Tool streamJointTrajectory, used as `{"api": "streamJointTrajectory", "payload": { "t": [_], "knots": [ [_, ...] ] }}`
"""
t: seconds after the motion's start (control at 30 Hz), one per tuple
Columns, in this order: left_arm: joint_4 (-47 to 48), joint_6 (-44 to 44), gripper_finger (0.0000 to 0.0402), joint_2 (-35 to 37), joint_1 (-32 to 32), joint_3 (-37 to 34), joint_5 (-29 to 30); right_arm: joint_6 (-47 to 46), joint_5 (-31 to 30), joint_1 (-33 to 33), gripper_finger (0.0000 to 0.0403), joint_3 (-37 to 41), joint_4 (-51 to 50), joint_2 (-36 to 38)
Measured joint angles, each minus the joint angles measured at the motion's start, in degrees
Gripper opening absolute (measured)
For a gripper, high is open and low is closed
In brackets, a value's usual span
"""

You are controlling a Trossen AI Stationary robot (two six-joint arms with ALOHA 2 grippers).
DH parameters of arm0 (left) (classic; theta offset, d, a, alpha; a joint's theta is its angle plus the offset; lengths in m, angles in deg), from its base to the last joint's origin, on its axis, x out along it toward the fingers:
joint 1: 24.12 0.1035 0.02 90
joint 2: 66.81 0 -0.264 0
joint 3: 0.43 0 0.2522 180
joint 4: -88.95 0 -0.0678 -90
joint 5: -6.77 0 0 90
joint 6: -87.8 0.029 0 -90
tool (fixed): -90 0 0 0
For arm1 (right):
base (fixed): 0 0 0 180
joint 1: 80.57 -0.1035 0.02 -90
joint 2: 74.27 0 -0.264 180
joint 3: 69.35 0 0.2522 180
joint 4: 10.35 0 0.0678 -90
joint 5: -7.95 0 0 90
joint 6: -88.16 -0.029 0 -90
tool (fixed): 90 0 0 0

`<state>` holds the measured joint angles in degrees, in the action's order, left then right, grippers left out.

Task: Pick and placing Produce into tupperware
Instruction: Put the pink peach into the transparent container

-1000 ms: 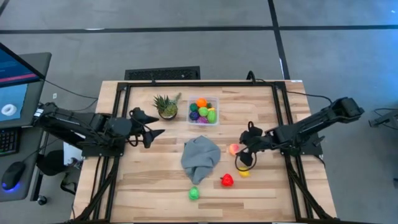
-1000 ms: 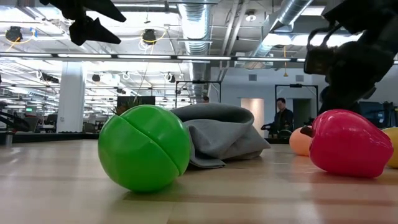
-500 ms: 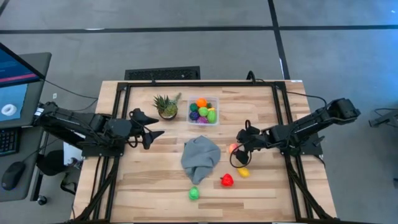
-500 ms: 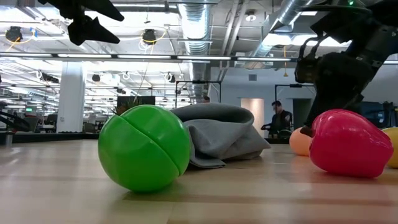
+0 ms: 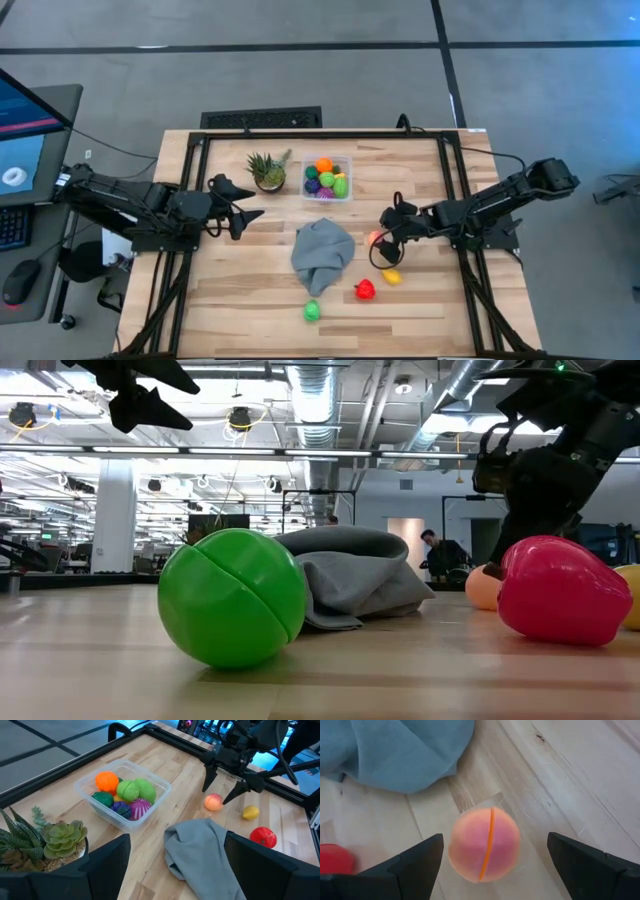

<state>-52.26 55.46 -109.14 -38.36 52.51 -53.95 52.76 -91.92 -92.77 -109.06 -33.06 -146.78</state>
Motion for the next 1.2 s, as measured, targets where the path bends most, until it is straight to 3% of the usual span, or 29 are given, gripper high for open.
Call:
{"api": "streamJointTrajectory", "payload": {
  "t": [0.17, 0.4, 0.8, 1.2],
  "knots": [
    [-0.01, 0.02, 0.0311, 0.0, 0.0, 0.02, 0.04, 1.38, 0.0, 0.0, 0.038, 0.0, 0.11, -0.39],
    [-0.08, -0.01, 0.0311, 0.0, 0.0, 0.02, 0.07, 0.76, 2.78, -0.02, 0.038, 0.0, 3.62, -6.29],
    [-0.12, -0.39, 0.0311, -0.02, 0.0, 0.02, 0.07, -0.17, 1.01, 0.25, 0.0377, -1.25, 4.93, -9.07],
    [-0.08, -0.46, 0.0311, -0.01, 0.0, 0.02, -0.07, -0.17, 0.37, 0.46, 0.0277, -1.16, 4.5, -9.11]
  ]
}}
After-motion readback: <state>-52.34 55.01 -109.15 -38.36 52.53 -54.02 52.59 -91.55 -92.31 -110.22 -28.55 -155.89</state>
